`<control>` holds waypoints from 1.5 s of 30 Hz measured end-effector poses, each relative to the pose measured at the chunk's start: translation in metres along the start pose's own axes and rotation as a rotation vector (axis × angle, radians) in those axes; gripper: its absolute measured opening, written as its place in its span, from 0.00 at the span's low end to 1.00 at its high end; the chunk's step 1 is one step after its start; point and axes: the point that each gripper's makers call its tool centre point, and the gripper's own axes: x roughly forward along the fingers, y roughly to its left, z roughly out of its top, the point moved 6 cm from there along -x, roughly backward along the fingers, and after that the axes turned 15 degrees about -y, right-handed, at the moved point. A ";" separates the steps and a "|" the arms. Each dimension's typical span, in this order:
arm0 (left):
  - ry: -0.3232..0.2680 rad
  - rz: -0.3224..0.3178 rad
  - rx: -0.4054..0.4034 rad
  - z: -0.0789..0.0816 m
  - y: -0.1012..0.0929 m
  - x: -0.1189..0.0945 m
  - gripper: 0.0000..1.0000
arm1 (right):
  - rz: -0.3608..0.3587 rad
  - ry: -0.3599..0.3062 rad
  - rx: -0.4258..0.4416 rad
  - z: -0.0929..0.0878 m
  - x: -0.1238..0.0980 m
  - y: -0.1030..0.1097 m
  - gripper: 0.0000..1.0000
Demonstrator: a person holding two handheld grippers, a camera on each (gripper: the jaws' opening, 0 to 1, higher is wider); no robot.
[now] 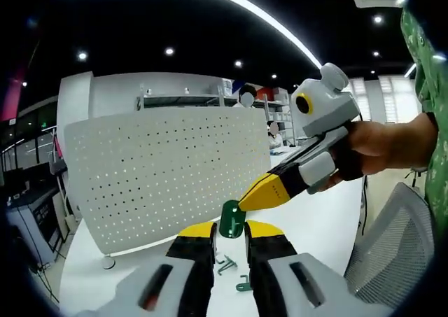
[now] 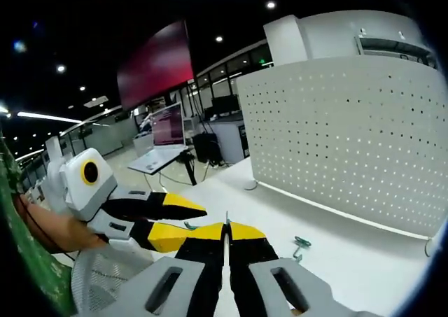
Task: Insert the hook assembly into the mounting plate slot until the hook locks in place.
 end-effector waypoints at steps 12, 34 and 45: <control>-0.012 -0.013 0.024 0.000 -0.001 0.003 0.10 | 0.023 0.001 0.026 0.001 0.001 0.008 0.00; -0.015 -0.021 0.036 -0.003 0.000 0.005 0.04 | 0.030 0.012 0.039 0.003 0.003 0.010 0.00; -0.019 0.001 0.008 -0.002 0.001 0.006 0.04 | 0.039 0.002 0.019 0.004 0.004 0.011 0.01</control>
